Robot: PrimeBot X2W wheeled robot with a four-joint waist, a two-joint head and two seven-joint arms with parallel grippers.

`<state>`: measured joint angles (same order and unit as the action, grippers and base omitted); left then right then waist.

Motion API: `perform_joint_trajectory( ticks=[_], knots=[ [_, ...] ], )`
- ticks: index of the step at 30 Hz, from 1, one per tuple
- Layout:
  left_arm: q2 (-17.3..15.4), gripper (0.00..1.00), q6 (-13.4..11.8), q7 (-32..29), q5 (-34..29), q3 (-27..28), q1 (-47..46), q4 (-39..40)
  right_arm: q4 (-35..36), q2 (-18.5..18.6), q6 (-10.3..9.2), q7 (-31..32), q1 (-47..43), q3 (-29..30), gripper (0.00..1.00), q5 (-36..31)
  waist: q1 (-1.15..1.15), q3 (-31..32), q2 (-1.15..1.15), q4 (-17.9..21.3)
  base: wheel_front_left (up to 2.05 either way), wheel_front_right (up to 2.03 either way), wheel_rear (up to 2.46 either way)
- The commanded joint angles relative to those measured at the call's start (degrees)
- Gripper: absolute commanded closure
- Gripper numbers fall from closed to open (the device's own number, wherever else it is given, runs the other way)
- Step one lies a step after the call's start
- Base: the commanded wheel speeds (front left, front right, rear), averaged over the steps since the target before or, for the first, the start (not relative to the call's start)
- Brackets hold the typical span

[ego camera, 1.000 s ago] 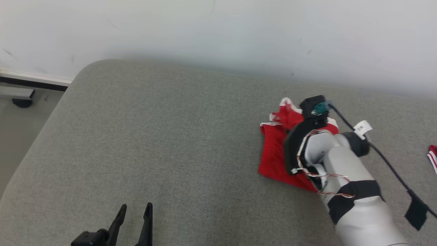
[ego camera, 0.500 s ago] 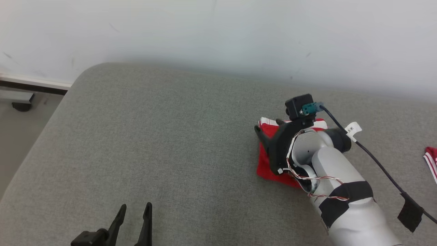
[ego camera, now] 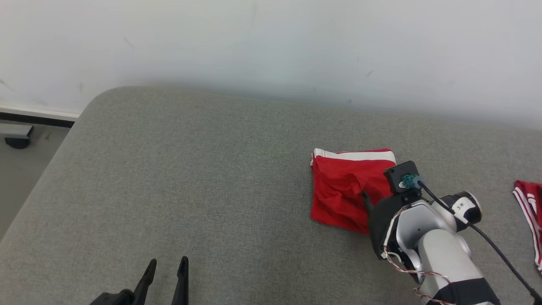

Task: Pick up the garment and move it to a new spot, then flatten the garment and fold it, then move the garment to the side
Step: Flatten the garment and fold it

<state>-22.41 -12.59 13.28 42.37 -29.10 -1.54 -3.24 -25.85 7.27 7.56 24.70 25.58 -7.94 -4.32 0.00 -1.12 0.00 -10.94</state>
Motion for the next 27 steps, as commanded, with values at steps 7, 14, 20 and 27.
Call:
perform_joint_trajectory(
  ticks=[7,14,20,27],
  knots=[
    [-0.5,0.0,-0.1,0.0,-0.2,0.1,-1.0,0.3,2.3,-2.3,-0.13,-0.6,-1.2,-1.1,0.0,-0.5,0.0,-1.3,0.0,-0.4,0.0,0.0,0.0],
    [-0.2,0.0,-0.1,0.2,0.0,0.0,-1.4,0.0,2.2,-3.5,-0.13,0.1,-0.5,0.3,0.73,-2.5,0.0,-2.0,0.0,-0.7,0.0,0.0,0.0],
    [-0.1,0.0,0.3,0.3,0.3,0.2,-1.9,-0.8,2.6,-3.9,-0.13,0.3,-1.0,-0.1,1.0,-2.2,0.0,-1.8,0.0,-0.7,0.0,0.0,0.0],
    [-0.5,0.0,0.2,0.4,0.5,0.4,-1.5,-1.1,6.9,-4.3,-0.13,1.9,-4.4,-5.2,1.0,5.1,0.0,-0.9,0.0,-0.7,0.0,0.0,0.0]
  ],
)
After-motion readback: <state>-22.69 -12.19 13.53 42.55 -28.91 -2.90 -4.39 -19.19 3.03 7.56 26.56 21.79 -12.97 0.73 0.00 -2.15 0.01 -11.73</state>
